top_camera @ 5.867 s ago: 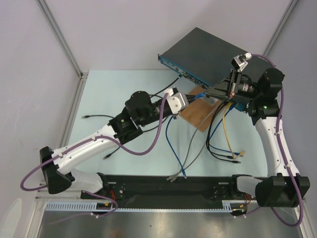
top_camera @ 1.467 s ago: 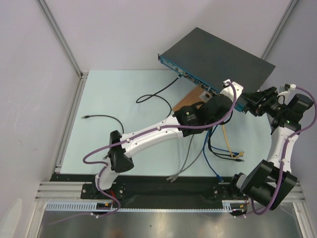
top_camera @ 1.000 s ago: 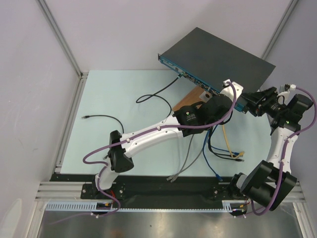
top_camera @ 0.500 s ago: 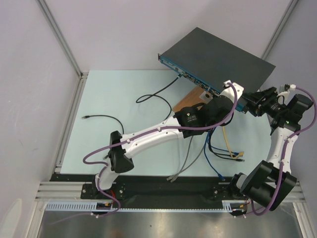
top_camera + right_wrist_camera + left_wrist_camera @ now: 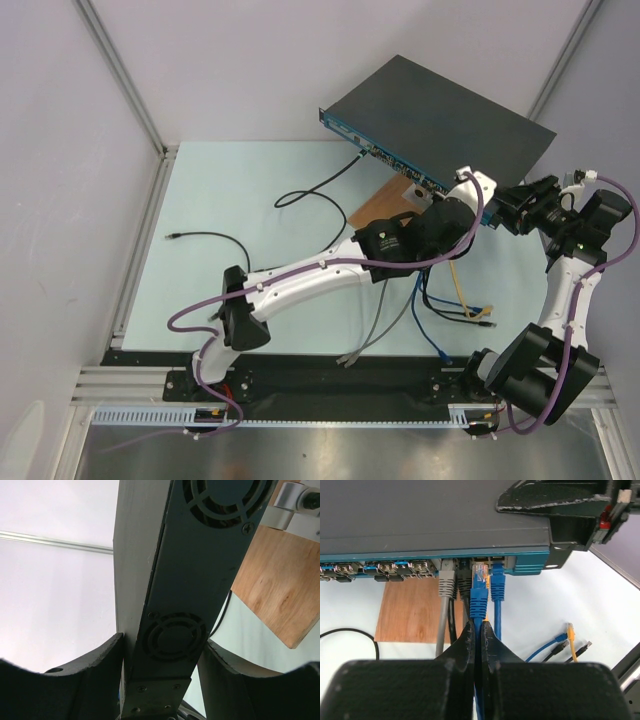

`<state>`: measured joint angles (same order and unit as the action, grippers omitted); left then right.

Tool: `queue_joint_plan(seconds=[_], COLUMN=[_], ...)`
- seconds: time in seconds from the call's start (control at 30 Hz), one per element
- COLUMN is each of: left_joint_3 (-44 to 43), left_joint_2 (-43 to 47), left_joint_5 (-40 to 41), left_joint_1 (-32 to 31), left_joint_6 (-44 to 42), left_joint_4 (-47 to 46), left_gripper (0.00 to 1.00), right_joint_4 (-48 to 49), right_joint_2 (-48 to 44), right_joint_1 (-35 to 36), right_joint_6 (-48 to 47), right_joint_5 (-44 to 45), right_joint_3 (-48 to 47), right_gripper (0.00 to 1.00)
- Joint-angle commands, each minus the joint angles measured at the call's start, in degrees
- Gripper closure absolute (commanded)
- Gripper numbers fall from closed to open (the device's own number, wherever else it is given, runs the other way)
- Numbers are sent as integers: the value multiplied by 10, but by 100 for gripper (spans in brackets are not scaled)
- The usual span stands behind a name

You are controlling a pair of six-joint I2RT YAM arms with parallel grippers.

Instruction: Insert the plug into the switch port

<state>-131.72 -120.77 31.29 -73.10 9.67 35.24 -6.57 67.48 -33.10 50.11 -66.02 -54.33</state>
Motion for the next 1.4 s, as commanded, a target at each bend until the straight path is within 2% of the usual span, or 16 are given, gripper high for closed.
queue_joint_plan(seconds=[0.0,0.47,1.37], left_joint_3=[-25,-25,-37], left_joint_2=[12,1,-26], left_joint_5=[-20,40,22], left_joint_1=[-26,-21,13], left_joint_6=[-11,-26,7], left_joint_4=[-25,-40,-21], left_gripper=[100,100,100], right_joint_4=[9,-14,-27], right_joint_2=[2,9,12], right_joint_1=[34,36,37], right_joint_6=[-33,-51,-58], right_joint_5=[-32,-40,-43], right_joint_3=[-10,-23,-34], right_gripper=[100,100,100])
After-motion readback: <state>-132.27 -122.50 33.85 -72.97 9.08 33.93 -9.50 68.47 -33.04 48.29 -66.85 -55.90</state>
